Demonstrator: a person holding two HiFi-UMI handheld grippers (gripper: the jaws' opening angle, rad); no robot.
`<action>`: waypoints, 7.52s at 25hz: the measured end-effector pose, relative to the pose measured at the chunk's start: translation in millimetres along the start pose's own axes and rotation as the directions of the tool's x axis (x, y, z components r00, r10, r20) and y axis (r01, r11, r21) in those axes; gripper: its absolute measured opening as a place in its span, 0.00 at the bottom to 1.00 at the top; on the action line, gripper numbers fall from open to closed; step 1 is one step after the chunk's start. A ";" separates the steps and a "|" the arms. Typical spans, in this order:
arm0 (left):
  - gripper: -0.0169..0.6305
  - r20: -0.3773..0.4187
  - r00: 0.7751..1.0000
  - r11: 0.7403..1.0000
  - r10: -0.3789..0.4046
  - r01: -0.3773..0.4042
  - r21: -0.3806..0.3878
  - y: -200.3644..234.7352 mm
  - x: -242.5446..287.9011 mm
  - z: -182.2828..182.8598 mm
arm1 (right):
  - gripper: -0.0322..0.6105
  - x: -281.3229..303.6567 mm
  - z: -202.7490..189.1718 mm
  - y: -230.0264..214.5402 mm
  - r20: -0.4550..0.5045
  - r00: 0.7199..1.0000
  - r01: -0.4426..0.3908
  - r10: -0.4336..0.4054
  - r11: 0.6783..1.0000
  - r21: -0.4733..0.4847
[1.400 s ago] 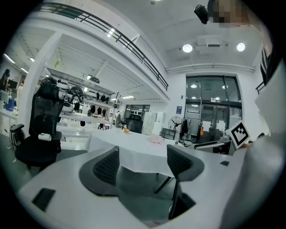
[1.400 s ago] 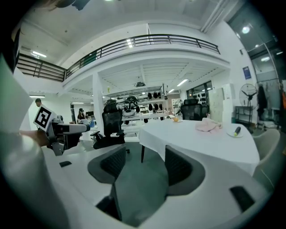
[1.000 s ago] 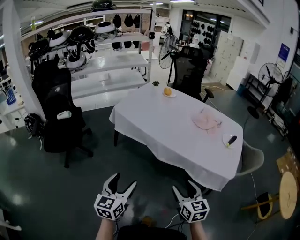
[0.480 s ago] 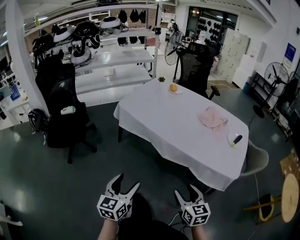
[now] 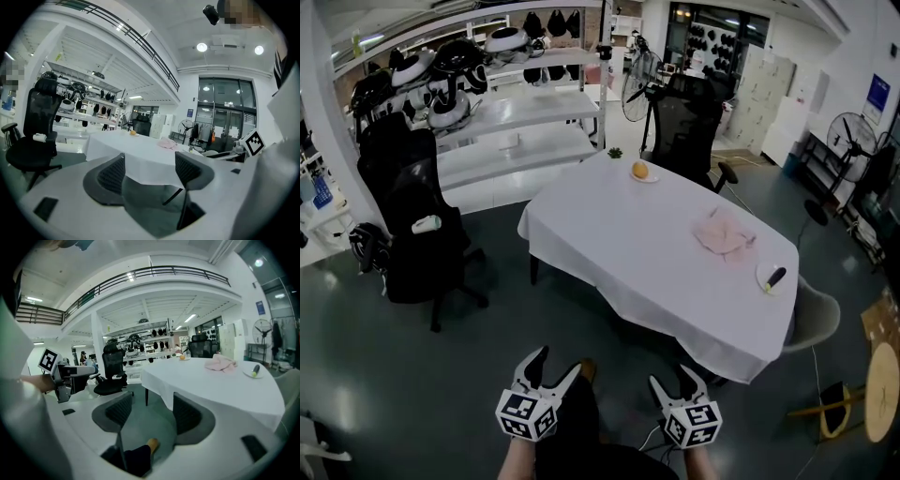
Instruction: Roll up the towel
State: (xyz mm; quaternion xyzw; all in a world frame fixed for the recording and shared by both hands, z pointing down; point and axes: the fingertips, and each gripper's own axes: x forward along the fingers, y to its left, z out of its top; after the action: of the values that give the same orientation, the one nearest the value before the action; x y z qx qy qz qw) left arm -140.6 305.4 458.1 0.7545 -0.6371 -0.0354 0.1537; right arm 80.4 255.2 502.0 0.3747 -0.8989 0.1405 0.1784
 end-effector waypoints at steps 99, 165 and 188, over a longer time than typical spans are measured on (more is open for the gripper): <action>0.56 -0.614 0.474 0.577 -0.631 0.816 0.036 -104.3 623.4 -38.3 | 0.45 216.3 52.2 -439.8 -0.324 0.837 0.507 -0.440 0.847 0.159; 0.10 -0.355 0.622 0.578 -0.698 0.782 0.234 -77.9 706.6 272.5 | 0.13 106.5 367.1 -381.3 0.007 0.655 0.700 -0.756 0.603 -0.382; 0.12 -0.877 0.317 0.669 -0.361 0.744 -0.007 141.2 572.7 -31.5 | 0.16 298.2 50.7 -136.0 -0.510 0.860 0.068 -0.020 0.995 0.075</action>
State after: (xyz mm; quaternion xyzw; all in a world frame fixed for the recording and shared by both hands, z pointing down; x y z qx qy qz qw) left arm -160.6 -265.5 608.7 0.8645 -0.1703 0.4007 0.2512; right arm -27.6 -42.8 599.8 0.3526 -0.8040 0.2707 0.3951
